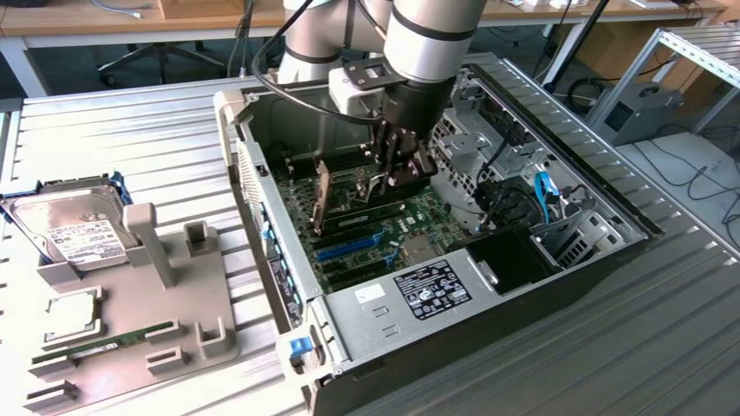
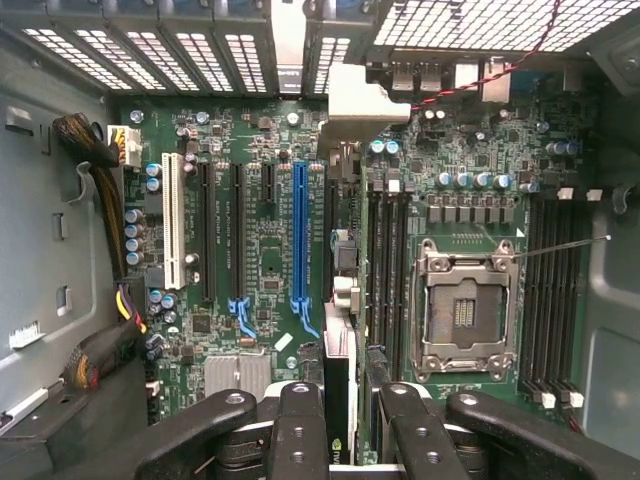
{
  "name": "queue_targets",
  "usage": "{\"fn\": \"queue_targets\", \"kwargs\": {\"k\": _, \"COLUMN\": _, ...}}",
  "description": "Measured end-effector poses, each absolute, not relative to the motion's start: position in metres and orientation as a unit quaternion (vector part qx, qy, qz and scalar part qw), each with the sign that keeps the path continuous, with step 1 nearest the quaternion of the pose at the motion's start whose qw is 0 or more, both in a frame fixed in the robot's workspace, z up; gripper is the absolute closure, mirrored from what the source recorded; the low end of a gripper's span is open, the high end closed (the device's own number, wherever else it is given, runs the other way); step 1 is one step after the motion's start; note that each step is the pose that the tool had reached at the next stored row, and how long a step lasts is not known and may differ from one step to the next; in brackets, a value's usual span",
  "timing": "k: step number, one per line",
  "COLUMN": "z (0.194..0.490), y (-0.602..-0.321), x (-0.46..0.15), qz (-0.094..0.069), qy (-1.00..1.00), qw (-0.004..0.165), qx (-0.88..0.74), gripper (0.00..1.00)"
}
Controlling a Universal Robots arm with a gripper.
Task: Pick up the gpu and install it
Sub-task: 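Insert the gpu into the slot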
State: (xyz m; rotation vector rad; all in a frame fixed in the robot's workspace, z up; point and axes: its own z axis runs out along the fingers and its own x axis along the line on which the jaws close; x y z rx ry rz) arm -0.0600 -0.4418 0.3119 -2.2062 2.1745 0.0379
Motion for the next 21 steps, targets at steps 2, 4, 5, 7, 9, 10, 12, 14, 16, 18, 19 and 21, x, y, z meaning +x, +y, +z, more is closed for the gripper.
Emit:
{"fn": "queue_targets", "kwargs": {"k": 2, "z": 0.312, "y": -0.442, "x": -0.06, "qz": 0.012, "qy": 0.702, "qw": 0.022, "qx": -0.712, "gripper": 0.74}}
{"fn": "queue_targets", "kwargs": {"k": 4, "z": 0.311, "y": -0.442, "x": -0.061, "qz": 0.012, "qy": 0.702, "qw": 0.022, "qx": -0.712, "gripper": 0.74}}
{"fn": "queue_targets", "kwargs": {"k": 5, "z": 0.311, "y": -0.442, "x": -0.064, "qz": 0.012, "qy": 0.702, "qw": 0.022, "qx": -0.712, "gripper": 0.74}}
{"fn": "queue_targets", "kwargs": {"k": 7, "z": 0.31, "y": -0.442, "x": -0.068, "qz": 0.012, "qy": 0.702, "qw": 0.022, "qx": -0.712, "gripper": 0.74}}
{"fn": "queue_targets", "kwargs": {"k": 9, "z": 0.309, "y": -0.442, "x": -0.071, "qz": 0.012, "qy": 0.702, "qw": 0.022, "qx": -0.711, "gripper": 0.74}}
{"fn": "queue_targets", "kwargs": {"k": 10, "z": 0.309, "y": -0.443, "x": -0.071, "qz": 0.012, "qy": 0.703, "qw": 0.022, "qx": -0.711, "gripper": 0.74}}
{"fn": "queue_targets", "kwargs": {"k": 12, "z": 0.308, "y": -0.443, "x": -0.072, "qz": 0.012, "qy": 0.704, "qw": 0.022, "qx": -0.709, "gripper": 0.74}}
{"fn": "queue_targets", "kwargs": {"k": 14, "z": 0.307, "y": -0.443, "x": -0.072, "qz": 0.012, "qy": 0.708, "qw": 0.022, "qx": -0.705, "gripper": 0.74}}
{"fn": "queue_targets", "kwargs": {"k": 16, "z": 0.306, "y": -0.444, "x": -0.072, "qz": 0.012, "qy": 0.713, "qw": 0.022, "qx": -0.7, "gripper": 0.74}}
{"fn": "queue_targets", "kwargs": {"k": 18, "z": 0.305, "y": -0.449, "x": -0.072, "qz": 0.012, "qy": 0.714, "qw": 0.022, "qx": -0.7, "gripper": 0.74}}
{"fn": "queue_targets", "kwargs": {"k": 19, "z": 0.305, "y": -0.45, "x": -0.073, "qz": 0.012, "qy": 0.714, "qw": 0.022, "qx": -0.7, "gripper": 0.74}}
{"fn": "queue_targets", "kwargs": {"k": 21, "z": 0.305, "y": -0.453, "x": -0.073, "qz": 0.012, "qy": 0.714, "qw": 0.022, "qx": -0.7, "gripper": 0.74}}
